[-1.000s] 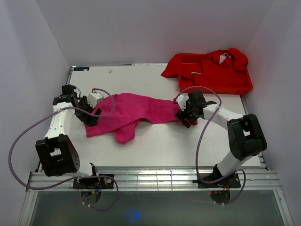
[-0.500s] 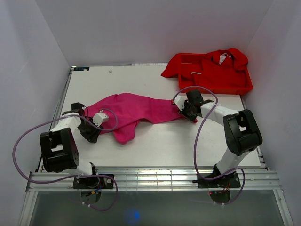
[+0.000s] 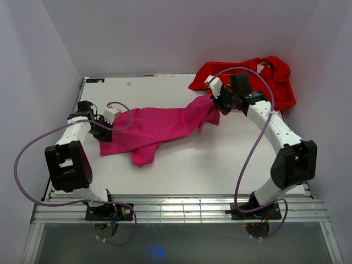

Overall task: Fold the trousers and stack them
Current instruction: Move the trousers to the center of the board, then flatten the trousers out

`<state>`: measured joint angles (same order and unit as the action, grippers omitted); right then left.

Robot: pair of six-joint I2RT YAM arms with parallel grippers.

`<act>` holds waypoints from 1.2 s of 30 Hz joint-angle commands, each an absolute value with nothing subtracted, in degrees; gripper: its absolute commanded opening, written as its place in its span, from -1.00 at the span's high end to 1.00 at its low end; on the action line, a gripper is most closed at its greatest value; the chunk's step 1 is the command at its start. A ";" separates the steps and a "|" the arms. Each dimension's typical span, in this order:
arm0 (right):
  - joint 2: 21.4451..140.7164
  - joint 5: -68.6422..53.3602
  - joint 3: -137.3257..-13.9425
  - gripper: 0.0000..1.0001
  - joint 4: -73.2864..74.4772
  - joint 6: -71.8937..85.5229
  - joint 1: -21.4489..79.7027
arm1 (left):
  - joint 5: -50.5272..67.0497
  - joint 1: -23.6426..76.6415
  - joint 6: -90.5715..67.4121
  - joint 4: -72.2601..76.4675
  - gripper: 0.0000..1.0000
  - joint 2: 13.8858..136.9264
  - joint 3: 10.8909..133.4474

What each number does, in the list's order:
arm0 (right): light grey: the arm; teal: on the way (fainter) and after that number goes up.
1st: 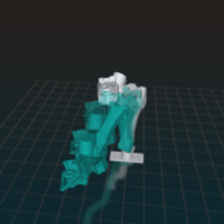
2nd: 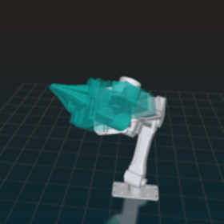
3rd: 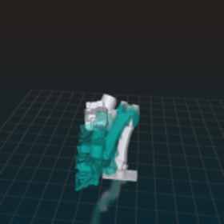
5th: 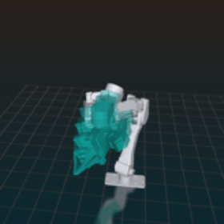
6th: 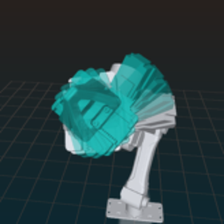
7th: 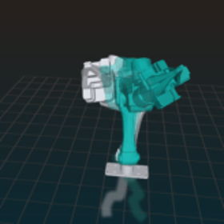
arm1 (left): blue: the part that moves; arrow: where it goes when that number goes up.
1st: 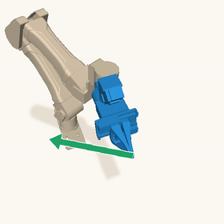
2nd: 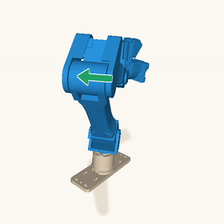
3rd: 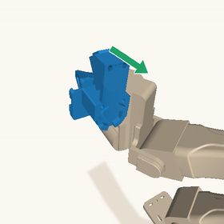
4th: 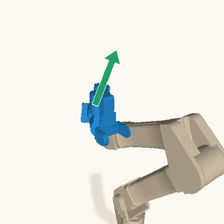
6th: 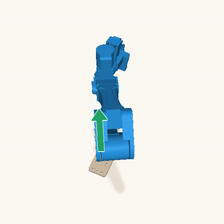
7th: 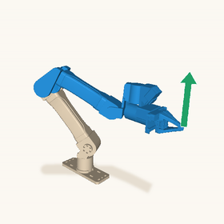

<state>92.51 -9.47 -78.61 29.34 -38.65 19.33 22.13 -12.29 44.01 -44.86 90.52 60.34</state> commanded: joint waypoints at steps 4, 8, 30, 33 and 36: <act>82.81 -37.77 -90.17 0.84 42.10 -30.87 21.87 | 38.83 -13.27 37.62 -53.07 1.00 83.59 69.17; 80.51 -42.87 -88.16 0.84 32.66 -18.33 31.52 | 41.66 -13.18 36.39 -54.40 1.00 81.92 68.91; 101.59 -33.95 -115.57 0.84 -10.02 20.04 51.94 | 54.90 -25.74 34.52 -57.61 -0.24 91.40 63.10; 103.00 -28.77 -114.62 0.84 -9.85 18.21 51.94 | 66.33 -27.68 36.56 -62.73 -0.29 90.18 67.40; 103.53 -25.67 -109.00 0.84 -8.79 11.64 51.94 | 71.53 -28.04 33.50 -63.46 -0.33 88.25 72.23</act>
